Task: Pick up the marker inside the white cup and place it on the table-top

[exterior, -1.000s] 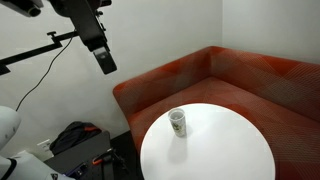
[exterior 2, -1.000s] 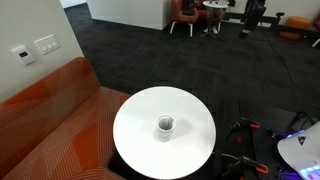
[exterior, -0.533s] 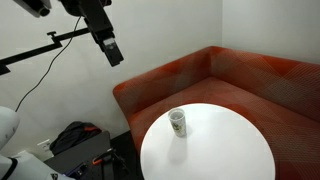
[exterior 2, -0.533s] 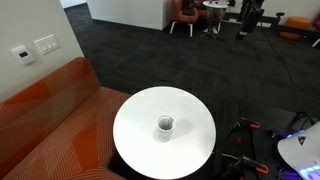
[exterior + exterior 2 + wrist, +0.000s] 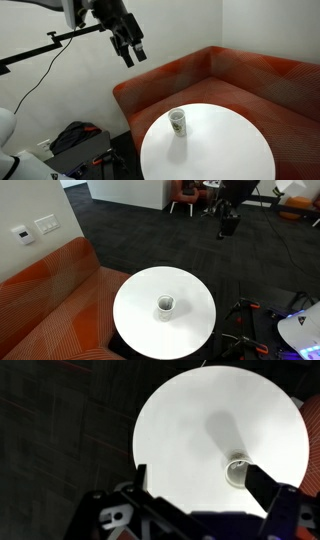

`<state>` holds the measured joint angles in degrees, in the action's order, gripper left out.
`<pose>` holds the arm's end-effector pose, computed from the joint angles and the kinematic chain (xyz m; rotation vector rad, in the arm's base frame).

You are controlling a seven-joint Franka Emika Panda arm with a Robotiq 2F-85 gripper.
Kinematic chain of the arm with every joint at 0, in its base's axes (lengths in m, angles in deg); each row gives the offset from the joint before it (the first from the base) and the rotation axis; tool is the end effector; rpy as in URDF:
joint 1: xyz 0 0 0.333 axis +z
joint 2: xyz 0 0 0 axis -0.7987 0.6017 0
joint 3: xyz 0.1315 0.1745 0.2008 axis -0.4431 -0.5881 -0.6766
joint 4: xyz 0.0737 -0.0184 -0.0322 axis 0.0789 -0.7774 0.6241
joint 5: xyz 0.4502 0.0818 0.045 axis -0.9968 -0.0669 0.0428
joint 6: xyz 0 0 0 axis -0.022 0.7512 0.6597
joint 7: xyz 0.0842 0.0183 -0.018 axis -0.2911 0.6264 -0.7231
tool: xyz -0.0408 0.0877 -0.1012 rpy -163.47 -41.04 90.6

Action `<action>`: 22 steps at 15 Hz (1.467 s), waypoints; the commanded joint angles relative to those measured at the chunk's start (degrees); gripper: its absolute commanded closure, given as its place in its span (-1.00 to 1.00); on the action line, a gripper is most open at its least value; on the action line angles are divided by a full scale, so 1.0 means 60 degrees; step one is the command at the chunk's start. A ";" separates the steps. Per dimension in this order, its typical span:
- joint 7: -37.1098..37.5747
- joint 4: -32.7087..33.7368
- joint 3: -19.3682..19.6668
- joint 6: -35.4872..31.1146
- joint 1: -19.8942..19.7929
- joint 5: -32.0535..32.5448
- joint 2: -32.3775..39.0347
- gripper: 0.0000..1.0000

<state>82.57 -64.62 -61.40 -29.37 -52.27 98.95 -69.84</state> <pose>0.5154 0.0032 0.4673 2.7732 0.3860 0.0231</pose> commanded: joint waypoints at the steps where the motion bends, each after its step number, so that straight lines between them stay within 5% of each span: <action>1: -0.0195 0.0512 0.0008 -0.0372 0.0237 -0.0054 0.1171 -1.00; 15: -0.0811 0.1272 -0.0226 -0.1784 0.0731 -0.0173 0.4750 -1.00; 22: -0.1557 0.1348 -0.0363 -0.1840 0.0765 -0.0034 0.5331 -1.00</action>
<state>73.22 -56.65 -63.62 -40.59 -47.75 98.80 -37.84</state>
